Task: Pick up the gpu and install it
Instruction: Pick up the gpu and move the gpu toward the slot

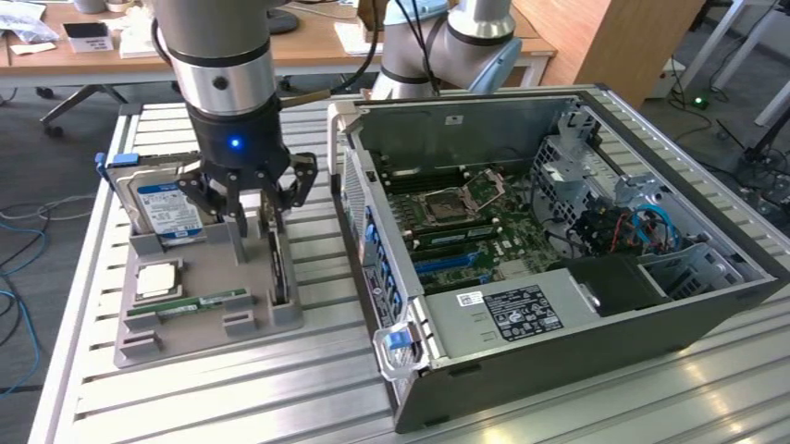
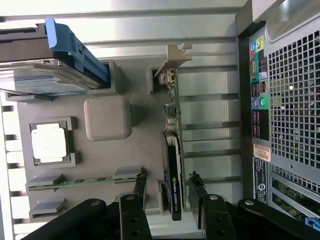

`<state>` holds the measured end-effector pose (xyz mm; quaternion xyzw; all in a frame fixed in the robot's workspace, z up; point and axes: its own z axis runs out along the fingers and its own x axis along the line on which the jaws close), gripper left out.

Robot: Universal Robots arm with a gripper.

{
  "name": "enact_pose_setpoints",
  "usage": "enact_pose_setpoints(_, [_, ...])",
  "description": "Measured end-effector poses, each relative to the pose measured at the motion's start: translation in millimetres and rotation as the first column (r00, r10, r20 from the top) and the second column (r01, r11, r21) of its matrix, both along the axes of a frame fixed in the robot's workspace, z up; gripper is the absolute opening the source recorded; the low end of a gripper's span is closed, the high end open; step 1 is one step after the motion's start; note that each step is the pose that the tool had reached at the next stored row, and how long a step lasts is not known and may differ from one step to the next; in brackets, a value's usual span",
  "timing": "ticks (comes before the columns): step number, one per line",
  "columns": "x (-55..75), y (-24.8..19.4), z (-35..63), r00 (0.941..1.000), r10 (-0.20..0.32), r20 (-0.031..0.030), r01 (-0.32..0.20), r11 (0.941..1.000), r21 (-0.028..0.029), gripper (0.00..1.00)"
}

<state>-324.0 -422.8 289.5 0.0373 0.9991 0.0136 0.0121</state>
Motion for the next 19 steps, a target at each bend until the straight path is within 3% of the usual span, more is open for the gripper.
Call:
enact_pose_setpoints(7, [7.9, 0.0, -2.3, 1.0000, 0.000, 0.0003, 0.000, 1.0000, 0.0003, 0.47])
enact_pose_setpoints(19, [14.3, 0.1, -21.2, 1.0000, 0.000, 0.0002, 0.000, 1.0000, 0.0001, 0.47])
